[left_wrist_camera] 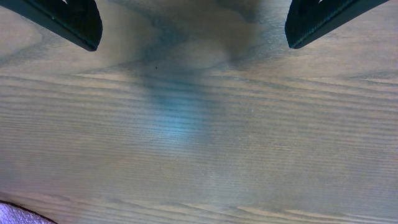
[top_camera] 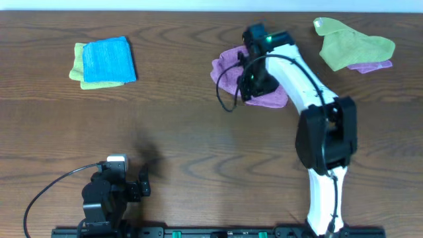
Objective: Fold the cloth
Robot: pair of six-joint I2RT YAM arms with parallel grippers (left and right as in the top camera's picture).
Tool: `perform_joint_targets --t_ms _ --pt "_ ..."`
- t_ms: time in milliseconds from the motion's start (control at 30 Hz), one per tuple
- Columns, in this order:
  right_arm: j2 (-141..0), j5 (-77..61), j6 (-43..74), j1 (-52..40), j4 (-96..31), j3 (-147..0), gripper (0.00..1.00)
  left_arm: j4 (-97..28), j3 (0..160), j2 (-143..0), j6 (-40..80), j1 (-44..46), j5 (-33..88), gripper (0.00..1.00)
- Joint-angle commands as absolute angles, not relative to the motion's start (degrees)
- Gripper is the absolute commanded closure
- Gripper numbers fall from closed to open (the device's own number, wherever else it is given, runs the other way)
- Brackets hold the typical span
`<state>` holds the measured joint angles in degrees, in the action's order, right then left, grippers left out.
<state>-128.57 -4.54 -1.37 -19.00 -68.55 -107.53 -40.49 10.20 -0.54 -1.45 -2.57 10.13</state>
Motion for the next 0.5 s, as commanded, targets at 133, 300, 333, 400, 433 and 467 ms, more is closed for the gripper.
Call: perform_joint_targets --t_ms 133,300,333,400,433,467 --pt "-129.7 -6.3 -2.4 -19.2 -66.9 -103.9 0.47 -40.5 9.5 -0.2 -1.0 -2.5 10.3 0.05" --pt "-129.7 -6.3 -2.4 -19.2 -63.5 -102.5 0.49 -40.5 9.5 -0.2 -1.1 -2.5 10.3 0.05" --pt "-129.7 -6.3 -2.4 -19.2 -62.7 -102.3 0.49 -40.5 9.5 -0.2 -1.1 -2.5 10.3 0.05" --pt "-130.1 -6.3 -2.4 -19.2 -61.9 -102.3 0.49 -40.5 9.5 -0.2 -1.1 -2.5 10.3 0.05" --pt "-130.4 -6.3 -2.4 -19.2 -61.5 -102.3 0.5 -40.5 9.5 -0.2 -1.1 -2.5 10.3 0.05" --pt "-130.6 -6.3 -2.4 -19.2 -61.2 -102.3 0.5 -40.5 9.5 -0.2 -1.1 -2.5 10.3 0.05"
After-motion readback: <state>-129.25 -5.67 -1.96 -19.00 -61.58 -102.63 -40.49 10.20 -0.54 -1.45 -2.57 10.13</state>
